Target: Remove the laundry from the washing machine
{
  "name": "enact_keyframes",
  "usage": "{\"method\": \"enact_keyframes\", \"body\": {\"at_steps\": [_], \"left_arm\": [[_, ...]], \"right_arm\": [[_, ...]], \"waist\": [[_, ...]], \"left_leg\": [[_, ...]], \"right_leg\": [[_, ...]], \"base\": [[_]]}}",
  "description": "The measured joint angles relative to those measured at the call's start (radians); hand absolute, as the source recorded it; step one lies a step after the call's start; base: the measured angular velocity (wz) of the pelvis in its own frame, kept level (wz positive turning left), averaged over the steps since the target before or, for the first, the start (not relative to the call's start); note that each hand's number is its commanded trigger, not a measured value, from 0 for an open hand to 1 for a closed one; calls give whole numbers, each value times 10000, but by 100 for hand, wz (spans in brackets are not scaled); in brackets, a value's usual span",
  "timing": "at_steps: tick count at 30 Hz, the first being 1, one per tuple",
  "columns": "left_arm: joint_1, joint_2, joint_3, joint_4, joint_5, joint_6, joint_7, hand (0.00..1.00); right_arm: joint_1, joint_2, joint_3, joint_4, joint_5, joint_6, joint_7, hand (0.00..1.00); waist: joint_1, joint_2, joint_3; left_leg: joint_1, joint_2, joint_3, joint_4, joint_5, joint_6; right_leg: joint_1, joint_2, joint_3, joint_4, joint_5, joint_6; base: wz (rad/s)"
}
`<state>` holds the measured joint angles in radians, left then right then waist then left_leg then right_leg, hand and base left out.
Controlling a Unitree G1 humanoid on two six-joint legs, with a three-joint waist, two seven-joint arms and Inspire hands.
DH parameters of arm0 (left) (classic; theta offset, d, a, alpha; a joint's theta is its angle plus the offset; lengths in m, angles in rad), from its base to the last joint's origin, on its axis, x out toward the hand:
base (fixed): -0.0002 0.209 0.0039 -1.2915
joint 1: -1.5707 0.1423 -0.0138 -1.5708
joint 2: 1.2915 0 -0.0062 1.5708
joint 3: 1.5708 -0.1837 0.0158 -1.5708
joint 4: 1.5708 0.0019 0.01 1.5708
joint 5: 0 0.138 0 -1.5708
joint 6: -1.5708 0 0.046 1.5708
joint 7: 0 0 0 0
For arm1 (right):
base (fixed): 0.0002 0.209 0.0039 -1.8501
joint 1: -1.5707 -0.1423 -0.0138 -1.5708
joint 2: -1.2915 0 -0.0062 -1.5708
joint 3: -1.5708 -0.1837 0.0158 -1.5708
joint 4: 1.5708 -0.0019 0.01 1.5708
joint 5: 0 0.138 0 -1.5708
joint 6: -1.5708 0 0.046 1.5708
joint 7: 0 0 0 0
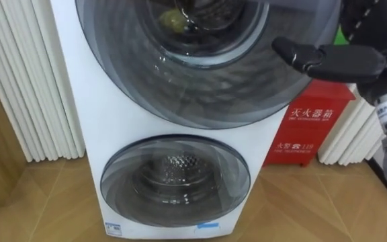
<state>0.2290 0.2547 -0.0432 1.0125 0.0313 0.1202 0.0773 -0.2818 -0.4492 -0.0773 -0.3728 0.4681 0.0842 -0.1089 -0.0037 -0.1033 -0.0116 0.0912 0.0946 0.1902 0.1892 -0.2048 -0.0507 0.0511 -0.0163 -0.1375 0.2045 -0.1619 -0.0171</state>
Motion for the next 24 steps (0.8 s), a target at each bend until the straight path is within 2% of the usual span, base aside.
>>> {"method": "enact_keyframes", "body": {"at_steps": [3, 6, 14, 22, 24], "left_arm": [[74, 2, -3, 203, -3, -358, 73, 0], [60, 6, 8, 387, 0, -549, 75, 0], [32, 9, 10, 688, -6, -848, 56, 0], [34, 12, 7, 676, -12, -967, 55, 0], [22, 12, 4, 698, 1, -978, 55, 0]], "right_arm": [[256, 2, 20, -573, 49, 0, 75, 0], [476, 3, -5, -1153, 48, -27, 278, 0], [731, 5, -30, -1815, 47, -223, 897, 0], [733, 79, -39, -2351, 149, -1005, 1577, 0], [773, 298, -40, -2373, 379, -1274, 1909, 0]], "waist": [[-180, -24, -31], [-220, -39, -42], [-310, -32, -32], [-339, -6, 6], [-363, 2, 12]], "left_leg": [[61, 3, 31, -34, 0, 0], [86, 14, 172, -41, -1, 0], [120, 14, 232, -97, -2, -3], [105, 13, 255, -82, -3, -2], [107, 14, 269, -76, -3, -2]], "right_leg": [[2, 3, 7, 6, 0, 0], [2, 9, 91, 5, 1, 2], [6, 18, 112, 4, 29, 5], [2, 18, 135, -36, 32, 10], [1, 21, 151, -37, 32, 10]], "base": [[-1], [-10], [-1], [0], [0]]}}
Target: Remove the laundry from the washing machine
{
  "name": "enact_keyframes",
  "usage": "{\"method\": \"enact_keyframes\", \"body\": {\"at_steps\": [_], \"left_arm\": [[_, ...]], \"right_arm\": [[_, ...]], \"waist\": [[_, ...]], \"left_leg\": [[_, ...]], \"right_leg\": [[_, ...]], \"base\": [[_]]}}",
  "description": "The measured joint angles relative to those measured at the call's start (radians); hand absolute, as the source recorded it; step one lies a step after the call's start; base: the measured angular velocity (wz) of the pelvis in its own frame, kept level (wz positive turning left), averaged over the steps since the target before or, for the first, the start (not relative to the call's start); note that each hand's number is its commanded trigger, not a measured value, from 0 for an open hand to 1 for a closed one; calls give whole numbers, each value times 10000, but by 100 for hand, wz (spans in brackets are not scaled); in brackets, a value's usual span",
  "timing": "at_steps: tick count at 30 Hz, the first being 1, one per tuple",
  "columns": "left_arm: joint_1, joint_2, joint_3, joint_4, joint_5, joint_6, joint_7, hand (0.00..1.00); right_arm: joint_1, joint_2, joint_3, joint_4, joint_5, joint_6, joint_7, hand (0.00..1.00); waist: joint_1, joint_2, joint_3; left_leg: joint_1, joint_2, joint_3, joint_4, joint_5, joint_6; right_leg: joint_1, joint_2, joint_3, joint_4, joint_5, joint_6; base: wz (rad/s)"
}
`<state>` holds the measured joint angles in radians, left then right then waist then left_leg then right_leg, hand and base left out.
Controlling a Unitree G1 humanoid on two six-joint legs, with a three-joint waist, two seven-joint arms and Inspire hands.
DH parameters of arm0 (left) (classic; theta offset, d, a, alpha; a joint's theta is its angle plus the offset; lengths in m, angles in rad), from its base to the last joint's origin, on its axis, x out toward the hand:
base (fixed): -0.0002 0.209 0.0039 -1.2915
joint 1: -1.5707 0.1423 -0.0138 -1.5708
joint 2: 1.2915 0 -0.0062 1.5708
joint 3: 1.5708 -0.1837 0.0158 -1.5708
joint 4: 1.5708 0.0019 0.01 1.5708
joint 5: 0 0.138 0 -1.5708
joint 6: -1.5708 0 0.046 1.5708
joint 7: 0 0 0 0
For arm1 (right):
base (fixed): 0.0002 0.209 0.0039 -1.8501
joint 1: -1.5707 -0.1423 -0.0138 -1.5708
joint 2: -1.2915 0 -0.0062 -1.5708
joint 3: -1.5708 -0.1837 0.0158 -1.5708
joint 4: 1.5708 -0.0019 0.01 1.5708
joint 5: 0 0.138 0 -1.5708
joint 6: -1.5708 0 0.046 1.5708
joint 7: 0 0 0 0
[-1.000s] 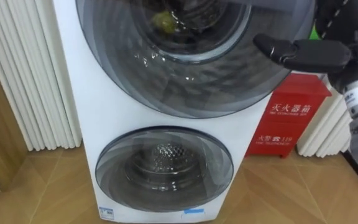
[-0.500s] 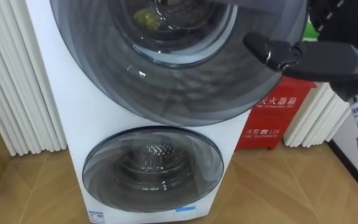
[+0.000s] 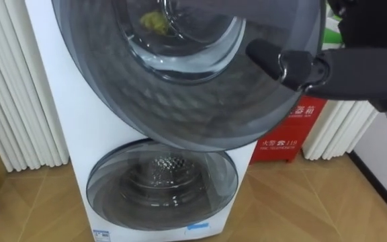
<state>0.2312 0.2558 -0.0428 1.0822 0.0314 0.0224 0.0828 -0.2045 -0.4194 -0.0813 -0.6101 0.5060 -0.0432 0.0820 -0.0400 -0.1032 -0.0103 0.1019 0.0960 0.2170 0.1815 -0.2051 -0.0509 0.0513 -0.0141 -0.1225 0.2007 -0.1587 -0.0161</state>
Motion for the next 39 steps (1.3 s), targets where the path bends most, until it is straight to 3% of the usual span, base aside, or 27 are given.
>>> {"method": "enact_keyframes", "body": {"at_steps": [3, 9, 17, 21, 27, 39], "left_arm": [[-36, 0, -1, 93, -3, -16, 0, 0], [-67, -6, -10, 94, -24, -10, -15, 0], [-98, 41, -378, 90, -216, -4, -15, 0], [-150, 48, -442, 90, -208, -7, -79, 0], [-237, 48, -604, 79, -225, -11, -265, 0], [-389, 52, -599, 87, -383, -11, -321, 0]], "right_arm": [[29, 484, 33, 4, 55, -198, 452, 0], [709, 1074, 66, 59, 1060, -693, 1323, 0], [1659, 1158, 385, 553, 1834, -1010, 2027, 0], [1697, 1449, 594, 552, 2050, -1200, 2396, 0], [1707, 1454, 771, 829, 3262, -1446, 2931, 0], [1767, 1495, 1091, 870, 3572, -1649, 3508, 0]], "waist": [[8, 24, 14], [91, 134, 11], [137, 257, 18], [110, 352, 25], [154, 505, 21], [254, 469, -6]], "left_leg": [[17, 6, 5, -4, -10, -11], [76, 11, 18, -24, -16, -17], [148, 58, 236, -121, -16, -19], [132, 101, 239, -116, -27, -42], [112, 123, 240, -100, -20, -59], [37, 130, 240, -24, -19, -62]], "right_leg": [[-12, 26, 71, -2, 0, 0], [13, 37, 125, -1, 0, 0], [-20, 112, 395, 21, 26, 8], [-22, 160, 393, -28, 43, -21], [-11, 184, 353, -152, 86, -46], [-87, 181, 357, -79, 91, -54]], "base": [[-2], [0], [-8], [0], [0], [0]]}}
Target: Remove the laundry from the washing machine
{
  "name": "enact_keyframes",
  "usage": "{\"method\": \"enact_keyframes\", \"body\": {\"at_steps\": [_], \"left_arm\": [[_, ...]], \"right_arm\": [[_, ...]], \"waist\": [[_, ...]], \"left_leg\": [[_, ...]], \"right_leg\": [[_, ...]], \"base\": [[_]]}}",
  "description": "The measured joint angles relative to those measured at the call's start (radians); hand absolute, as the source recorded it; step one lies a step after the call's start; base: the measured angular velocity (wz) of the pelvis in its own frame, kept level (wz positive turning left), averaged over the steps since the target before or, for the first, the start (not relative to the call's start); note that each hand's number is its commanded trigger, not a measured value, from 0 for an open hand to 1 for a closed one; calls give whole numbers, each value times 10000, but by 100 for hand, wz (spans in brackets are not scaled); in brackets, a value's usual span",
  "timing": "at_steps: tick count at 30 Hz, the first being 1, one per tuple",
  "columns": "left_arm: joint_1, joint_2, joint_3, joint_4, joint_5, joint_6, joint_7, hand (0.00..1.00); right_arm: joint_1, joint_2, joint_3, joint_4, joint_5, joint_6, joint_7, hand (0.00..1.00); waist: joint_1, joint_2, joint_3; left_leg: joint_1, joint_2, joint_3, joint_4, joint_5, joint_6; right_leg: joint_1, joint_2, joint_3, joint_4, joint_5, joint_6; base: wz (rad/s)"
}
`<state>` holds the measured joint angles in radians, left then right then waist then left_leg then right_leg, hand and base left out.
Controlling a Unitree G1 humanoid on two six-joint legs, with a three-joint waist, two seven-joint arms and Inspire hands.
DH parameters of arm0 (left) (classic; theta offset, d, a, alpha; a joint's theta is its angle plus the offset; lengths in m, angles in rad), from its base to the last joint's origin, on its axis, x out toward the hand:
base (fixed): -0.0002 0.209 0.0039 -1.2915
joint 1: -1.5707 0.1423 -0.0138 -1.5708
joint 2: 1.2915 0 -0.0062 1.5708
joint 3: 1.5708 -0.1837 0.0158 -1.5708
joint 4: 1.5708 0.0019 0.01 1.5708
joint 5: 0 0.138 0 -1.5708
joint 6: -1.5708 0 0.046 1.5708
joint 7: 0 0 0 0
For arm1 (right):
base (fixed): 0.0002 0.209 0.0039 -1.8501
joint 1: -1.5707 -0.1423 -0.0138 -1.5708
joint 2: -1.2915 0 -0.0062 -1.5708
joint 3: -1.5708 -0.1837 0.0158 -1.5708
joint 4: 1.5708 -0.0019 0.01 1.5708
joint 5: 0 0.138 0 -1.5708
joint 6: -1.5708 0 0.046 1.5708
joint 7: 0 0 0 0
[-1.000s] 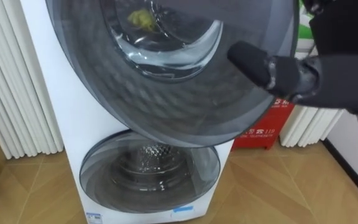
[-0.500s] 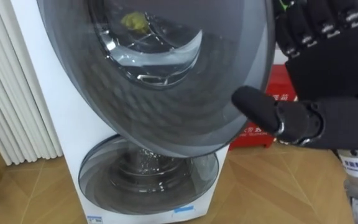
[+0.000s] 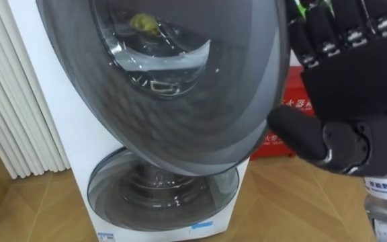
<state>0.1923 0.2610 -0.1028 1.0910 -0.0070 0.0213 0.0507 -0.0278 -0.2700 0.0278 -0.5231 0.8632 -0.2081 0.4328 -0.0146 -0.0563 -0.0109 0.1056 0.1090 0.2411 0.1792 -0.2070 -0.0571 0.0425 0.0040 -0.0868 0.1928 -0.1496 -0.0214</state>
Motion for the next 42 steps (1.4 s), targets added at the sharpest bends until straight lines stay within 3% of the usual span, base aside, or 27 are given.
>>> {"method": "enact_keyframes", "body": {"at_steps": [10, 12, 17, 19, 21, 22, 24, 27, 30, 32, 42], "left_arm": [[-250, 69, -279, 116, -24, -5, -342, 0], [-340, 170, -404, 114, 1, -7, -341, 0], [-360, 297, -408, 108, 13, 6, -341, 0], [-390, 365, -400, 96, 1, 8, -341, 0], [-480, 447, -398, 95, -3, 10, -341, 0], [-501, 447, -402, 95, -6, 10, -341, 0], [-521, 419, -419, 96, -5, 24, -331, 0], [-521, 378, -607, 107, 17, 148, -320, 0], [-526, 192, -630, 101, 17, 185, -312, 0], [-544, 106, -631, 94, 13, 186, -311, 0], [-650, 88, -621, 92, -5, 183, -310, 0]], "right_arm": [[-22, 590, 763, -13, 275, -200, 391, 0], [-48, 768, 1080, -44, 425, -230, 496, 0], [-755, 774, 2060, -52, 452, -148, 624, 0], [-1147, 774, 2442, -56, 452, 34, 757, 0], [-1588, 751, 2891, -45, 432, 509, 924, 0], [-1640, 712, 3023, -16, 395, 701, 949, 0], [-1656, 490, 3577, 150, 147, 1580, 976, 0], [-1657, 236, 3848, 211, -189, 2115, 1065, 0], [-1661, -14, 3860, 210, -426, 2200, 1086, 0], [-1663, -71, 3860, 210, -451, 2230, 1087, 0], [-1662, -116, 3841, 211, -890, 2317, 1163, 0]], "waist": [[363, -108, 48], [462, -220, 28], [765, -388, 4], [931, -478, 43], [1210, -655, 23], [1304, -665, 24], [1485, -646, 41], [1567, -539, 116], [1570, -345, 239], [1572, -249, 280], [1567, -292, 203]], "left_leg": [[-134, 21, -216, 86, 81, -49], [-210, 21, -392, 96, 122, -77], [-329, 48, -625, 97, 212, -135], [-351, 33, -778, 117, 248, -141], [-451, 17, -970, 152, 240, -142], [-465, 14, -992, 163, 229, -139], [-580, -24, -1133, 240, 178, -96], [-682, -49, -1348, 246, 161, -82], [-742, -83, -1477, 182, 161, -82], [-775, -110, -1506, 166, 163, -80], [-771, -176, -1548, 176, 170, -67]], "right_leg": [[-92, -30, -244, 128, -12, -63], [-103, -15, -307, 143, -65, -81], [-110, -13, -578, 123, -80, -147], [-104, -15, -667, 90, -75, -176], [-38, -21, -832, -57, -71, -178], [-3, -20, -855, -64, -50, -170], [98, -74, -1046, -91, -38, -155], [97, -92, -1216, -80, -28, -133], [84, -121, -1347, -89, -45, -105], [71, -139, -1362, -107, -64, -83], [123, -193, -1457, -219, -77, -56]], "base": [[5], [19], [15], [23], [25], [23], [21], [20], [14], [6], [1]]}}
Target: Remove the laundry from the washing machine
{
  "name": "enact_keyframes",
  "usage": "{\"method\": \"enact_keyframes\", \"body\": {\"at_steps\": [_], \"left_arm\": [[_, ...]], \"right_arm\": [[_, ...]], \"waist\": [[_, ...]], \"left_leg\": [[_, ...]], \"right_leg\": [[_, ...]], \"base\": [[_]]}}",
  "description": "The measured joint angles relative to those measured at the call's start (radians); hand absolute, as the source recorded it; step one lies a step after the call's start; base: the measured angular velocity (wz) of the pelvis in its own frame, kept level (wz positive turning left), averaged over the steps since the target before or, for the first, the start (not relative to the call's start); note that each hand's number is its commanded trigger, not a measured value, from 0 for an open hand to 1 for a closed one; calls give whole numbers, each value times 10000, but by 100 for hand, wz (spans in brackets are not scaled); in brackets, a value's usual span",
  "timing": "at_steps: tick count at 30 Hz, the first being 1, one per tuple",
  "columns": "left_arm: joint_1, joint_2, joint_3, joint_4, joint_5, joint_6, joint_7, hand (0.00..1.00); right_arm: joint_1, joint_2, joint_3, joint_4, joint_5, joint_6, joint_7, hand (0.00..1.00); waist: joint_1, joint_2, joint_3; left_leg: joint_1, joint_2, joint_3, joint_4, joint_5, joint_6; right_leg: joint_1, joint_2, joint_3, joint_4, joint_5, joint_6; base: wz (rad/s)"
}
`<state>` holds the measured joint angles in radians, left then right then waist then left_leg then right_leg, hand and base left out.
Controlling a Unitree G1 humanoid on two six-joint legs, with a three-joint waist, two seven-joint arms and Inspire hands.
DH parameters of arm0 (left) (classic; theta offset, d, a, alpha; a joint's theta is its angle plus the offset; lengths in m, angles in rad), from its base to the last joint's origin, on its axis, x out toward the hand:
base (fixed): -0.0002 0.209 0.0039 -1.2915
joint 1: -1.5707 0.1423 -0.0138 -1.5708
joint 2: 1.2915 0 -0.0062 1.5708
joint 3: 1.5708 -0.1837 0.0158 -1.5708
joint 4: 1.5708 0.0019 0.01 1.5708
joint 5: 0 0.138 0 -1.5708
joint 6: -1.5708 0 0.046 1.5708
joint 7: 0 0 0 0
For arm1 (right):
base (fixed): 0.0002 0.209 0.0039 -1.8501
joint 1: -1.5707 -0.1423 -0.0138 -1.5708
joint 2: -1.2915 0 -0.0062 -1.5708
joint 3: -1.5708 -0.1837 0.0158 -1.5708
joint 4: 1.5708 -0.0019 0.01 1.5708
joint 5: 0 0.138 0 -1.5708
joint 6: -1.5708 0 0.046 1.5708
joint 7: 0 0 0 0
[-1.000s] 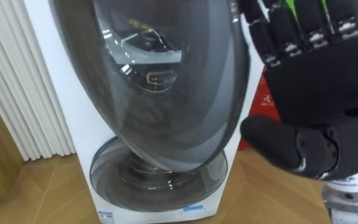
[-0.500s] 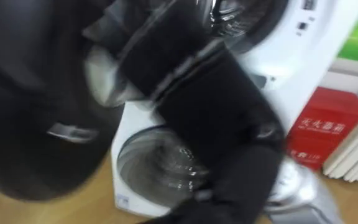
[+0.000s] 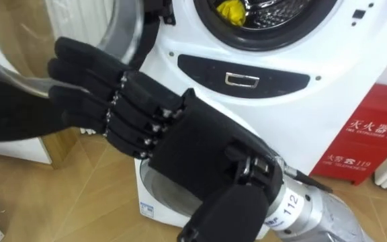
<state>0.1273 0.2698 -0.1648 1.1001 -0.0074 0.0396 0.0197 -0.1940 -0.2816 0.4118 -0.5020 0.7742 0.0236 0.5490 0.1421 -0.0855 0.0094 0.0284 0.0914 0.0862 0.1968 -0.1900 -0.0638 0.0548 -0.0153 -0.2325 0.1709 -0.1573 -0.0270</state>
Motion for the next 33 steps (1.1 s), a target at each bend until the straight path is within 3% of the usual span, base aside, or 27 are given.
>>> {"method": "enact_keyframes", "body": {"at_steps": [7, 11, 17, 21, 27, 33], "left_arm": [[10, -20, 54, 23, -15, -13, 139, 0], [-6, -54, 231, 70, 25, -56, 149, 0], [23, -173, 666, 215, 0, -91, 217, 0], [136, -288, 740, 215, 0, -90, 383, 0], [187, -479, 879, 204, -1, -91, 558, 0], [188, -480, 882, 172, 28, -124, 646, 0]], "right_arm": [[1, -56, -76, -6, -401, 0, -155, 0], [9, -134, -661, -122, -1044, -1, -523, 0], [21, -193, -1988, -205, -1808, -26, -1563, 0], [25, -266, -2376, 5, -2571, -31, -2105, 0], [-1, -246, -2977, 684, -3234, -26, -3117, 0], [-256, -314, -3244, 1624, -3440, -38, -4310, 0]], "waist": [[-30, 1, 1], [-126, -11, -9], [-424, -5, -16], [-663, 105, 31], [-727, 215, -31], [-599, 191, -34]], "left_leg": [[-9, 3, -49, 4, 2, 3], [-82, -15, -33, 28, -3, 8], [-3, -15, 24, 59, -1, 11], [127, -13, 60, 24, -1, 12], [189, -20, 48, 7, -1, 12], [215, -15, 95, 26, 5, 18]], "right_leg": [[48, -2, -46, 5, 0, 0], [0, -9, 17, -18, -7, 2], [15, -3, 121, -16, -7, 2], [122, -3, 168, -9, -5, 4], [170, 0, 200, -17, -8, 8], [145, -2, 199, -16, -15, 14]], "base": [[3], [0], [-2], [-3], [0], [-2]]}}
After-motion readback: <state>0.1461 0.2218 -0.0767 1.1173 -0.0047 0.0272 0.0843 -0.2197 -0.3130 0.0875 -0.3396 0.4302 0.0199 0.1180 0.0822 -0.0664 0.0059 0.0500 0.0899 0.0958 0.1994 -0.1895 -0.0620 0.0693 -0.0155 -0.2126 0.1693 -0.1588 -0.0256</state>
